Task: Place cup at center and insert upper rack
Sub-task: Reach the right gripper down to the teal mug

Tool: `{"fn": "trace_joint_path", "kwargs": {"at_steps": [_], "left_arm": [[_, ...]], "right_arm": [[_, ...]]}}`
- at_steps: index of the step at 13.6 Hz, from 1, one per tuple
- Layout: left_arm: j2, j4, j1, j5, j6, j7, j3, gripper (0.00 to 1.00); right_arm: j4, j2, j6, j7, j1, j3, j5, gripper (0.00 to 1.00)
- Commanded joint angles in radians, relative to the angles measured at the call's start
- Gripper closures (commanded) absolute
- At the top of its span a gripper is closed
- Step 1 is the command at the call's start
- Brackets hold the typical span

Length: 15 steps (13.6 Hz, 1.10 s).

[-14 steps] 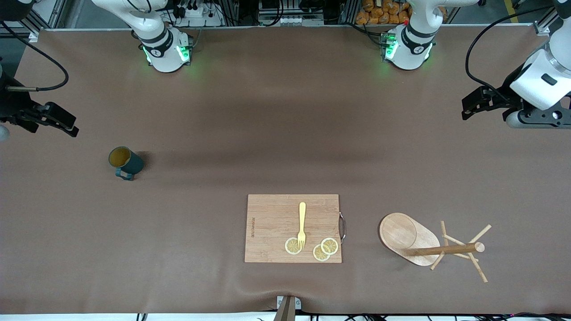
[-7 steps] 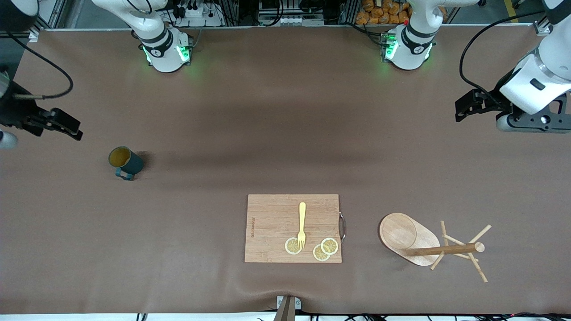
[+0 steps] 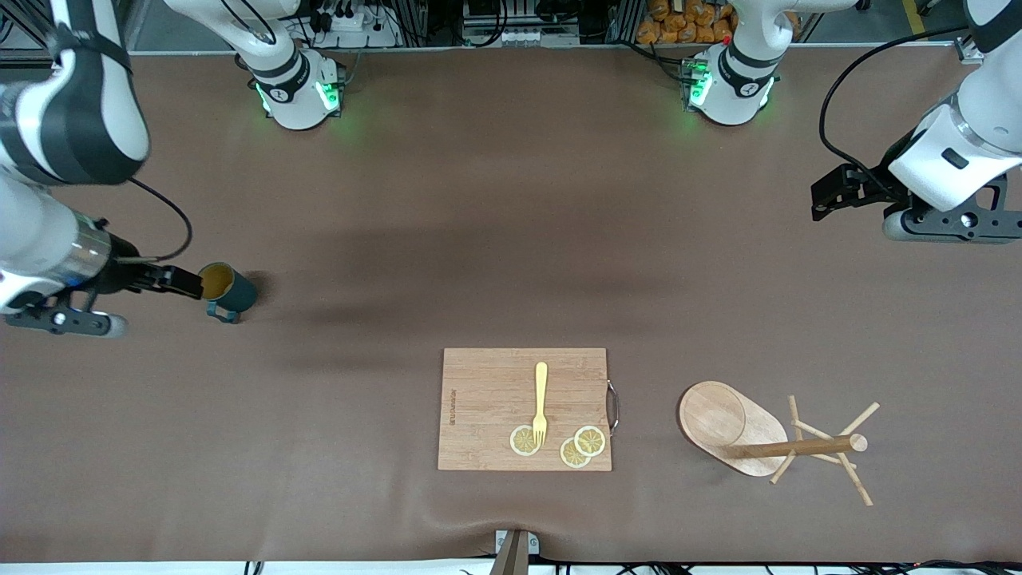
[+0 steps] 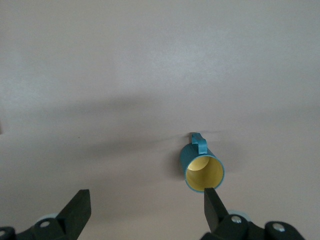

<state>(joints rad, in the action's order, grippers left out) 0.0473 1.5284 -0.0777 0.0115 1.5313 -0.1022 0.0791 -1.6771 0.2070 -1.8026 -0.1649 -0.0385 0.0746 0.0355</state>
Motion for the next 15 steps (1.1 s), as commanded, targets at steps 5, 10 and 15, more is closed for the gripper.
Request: {"fn": "trace_joint_path", "kwargs": {"at_steps": [5, 10, 15], "left_arm": [[-0.007, -0.001, 0.009, 0.008, -0.008, 0.010, 0.010, 0.00], [-0.009, -0.001, 0.009, 0.008, -0.008, 0.009, 0.013, 0.00], [-0.009, -0.001, 0.009, 0.008, -0.008, 0.009, 0.013, 0.00]], "right_arm": [[-0.323, -0.038, -0.236, 0.012, -0.044, 0.010, 0.015, 0.00], [-0.499, -0.040, -0.434, 0.036, -0.046, 0.010, 0.021, 0.01], [-0.539, -0.034, -0.464, 0.083, -0.078, 0.008, 0.037, 0.09]]}}
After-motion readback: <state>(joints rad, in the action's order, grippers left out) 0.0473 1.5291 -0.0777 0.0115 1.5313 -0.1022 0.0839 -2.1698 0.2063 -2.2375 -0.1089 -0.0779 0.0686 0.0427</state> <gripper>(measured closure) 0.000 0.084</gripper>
